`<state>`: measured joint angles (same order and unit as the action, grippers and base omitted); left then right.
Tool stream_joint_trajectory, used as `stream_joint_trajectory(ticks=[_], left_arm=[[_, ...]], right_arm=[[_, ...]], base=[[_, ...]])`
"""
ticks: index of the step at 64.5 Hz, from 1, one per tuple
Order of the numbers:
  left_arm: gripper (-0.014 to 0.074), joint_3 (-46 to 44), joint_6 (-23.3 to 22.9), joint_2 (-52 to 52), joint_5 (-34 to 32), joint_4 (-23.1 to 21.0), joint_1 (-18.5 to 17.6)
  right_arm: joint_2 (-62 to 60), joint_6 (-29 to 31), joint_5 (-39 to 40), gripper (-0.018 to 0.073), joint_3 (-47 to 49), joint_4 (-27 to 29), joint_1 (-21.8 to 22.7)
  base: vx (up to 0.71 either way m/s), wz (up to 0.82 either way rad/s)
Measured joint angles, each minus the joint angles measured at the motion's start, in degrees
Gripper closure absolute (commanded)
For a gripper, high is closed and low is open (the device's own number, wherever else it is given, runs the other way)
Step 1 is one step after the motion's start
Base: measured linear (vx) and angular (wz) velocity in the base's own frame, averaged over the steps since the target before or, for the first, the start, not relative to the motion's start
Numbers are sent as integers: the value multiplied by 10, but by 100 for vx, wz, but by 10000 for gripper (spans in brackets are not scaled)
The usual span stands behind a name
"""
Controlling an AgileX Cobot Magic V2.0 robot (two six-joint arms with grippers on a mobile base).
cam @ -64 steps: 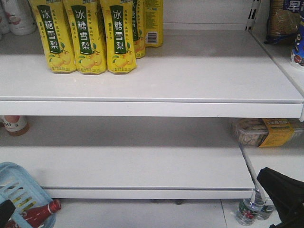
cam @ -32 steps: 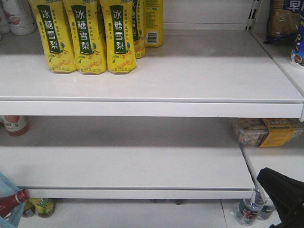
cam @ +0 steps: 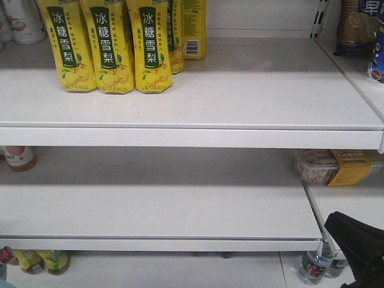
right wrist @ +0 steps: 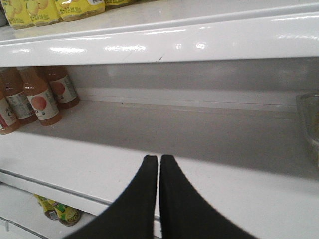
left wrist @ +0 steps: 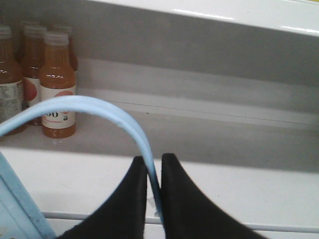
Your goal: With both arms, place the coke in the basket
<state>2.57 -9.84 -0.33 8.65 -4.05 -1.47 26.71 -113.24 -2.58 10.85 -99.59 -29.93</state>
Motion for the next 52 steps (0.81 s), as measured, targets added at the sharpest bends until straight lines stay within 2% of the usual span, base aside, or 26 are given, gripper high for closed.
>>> stream_joint_trajectory(ticks=[25,41,52], left_arm=[[603,0,-6,0,0,4,17],[603,0,-13,0,-1,4,52],[603,0,-13,0,-1,5,54]], right_arm=[[0,0,0,564,0,0,0],[0,0,0,564,0,0,0],[0,0,0,564,0,0,0]], base=[[0,0],[0,0],[0,0]])
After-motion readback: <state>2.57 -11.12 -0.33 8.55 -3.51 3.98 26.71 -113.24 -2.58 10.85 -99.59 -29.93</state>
